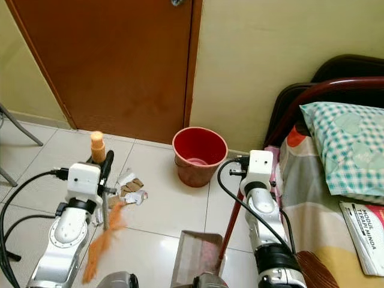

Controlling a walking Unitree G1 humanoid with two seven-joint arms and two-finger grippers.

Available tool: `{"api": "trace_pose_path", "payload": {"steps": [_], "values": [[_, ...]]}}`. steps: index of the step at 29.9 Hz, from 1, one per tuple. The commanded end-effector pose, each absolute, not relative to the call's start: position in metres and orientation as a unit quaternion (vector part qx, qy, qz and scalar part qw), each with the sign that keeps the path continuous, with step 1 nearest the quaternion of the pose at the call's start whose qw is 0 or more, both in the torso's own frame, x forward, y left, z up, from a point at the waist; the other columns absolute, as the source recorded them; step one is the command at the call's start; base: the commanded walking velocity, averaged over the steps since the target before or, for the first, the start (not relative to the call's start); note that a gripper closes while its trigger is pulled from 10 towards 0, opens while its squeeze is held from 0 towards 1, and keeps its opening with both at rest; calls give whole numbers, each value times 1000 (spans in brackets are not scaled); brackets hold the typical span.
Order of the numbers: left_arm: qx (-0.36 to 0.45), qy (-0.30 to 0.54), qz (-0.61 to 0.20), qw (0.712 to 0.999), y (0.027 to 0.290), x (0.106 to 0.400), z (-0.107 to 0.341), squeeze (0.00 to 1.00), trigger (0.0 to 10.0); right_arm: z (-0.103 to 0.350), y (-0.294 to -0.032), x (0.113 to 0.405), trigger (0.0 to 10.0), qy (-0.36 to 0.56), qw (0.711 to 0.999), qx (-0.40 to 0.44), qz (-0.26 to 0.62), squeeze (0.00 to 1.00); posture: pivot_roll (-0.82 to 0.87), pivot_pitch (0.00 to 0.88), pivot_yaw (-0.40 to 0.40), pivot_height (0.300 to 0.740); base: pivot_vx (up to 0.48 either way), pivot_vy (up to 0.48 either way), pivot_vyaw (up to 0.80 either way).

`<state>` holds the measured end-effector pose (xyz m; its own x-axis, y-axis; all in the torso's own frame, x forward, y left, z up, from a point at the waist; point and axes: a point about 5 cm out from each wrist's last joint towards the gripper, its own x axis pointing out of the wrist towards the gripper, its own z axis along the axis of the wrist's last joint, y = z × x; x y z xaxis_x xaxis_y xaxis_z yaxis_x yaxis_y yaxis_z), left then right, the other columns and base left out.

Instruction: Sweep floor

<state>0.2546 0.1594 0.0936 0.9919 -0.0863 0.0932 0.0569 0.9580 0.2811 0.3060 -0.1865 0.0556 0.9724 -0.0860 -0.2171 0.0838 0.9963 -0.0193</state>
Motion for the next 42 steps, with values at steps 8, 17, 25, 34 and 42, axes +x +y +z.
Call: {"api": "trace_pose_path", "payload": {"steps": [8,17,25,34,42], "values": [[144,-114,-77,980,143,270,118,0,10000,60,-188,311,10000,99,994,-9,-48,0,32,68,-55,740,0,0,0],[162,-66,-176,969,112,287,99,0,10000,60,-186,312,10000,94,994,-8,-50,0,22,68,-51,740,0,0,0],[107,20,-257,960,96,280,73,0,10000,63,-187,312,10000,82,995,-7,-61,0,11,89,-40,740,0,0,0],[89,64,-361,926,86,267,67,0,10000,65,-187,314,10000,80,995,-3,-67,0,20,88,-41,740,0,0,0],[-4,55,-394,917,71,265,89,0,10000,69,-197,319,10000,73,992,-29,-104,0,22,89,-38,740,0,0,0]]}}
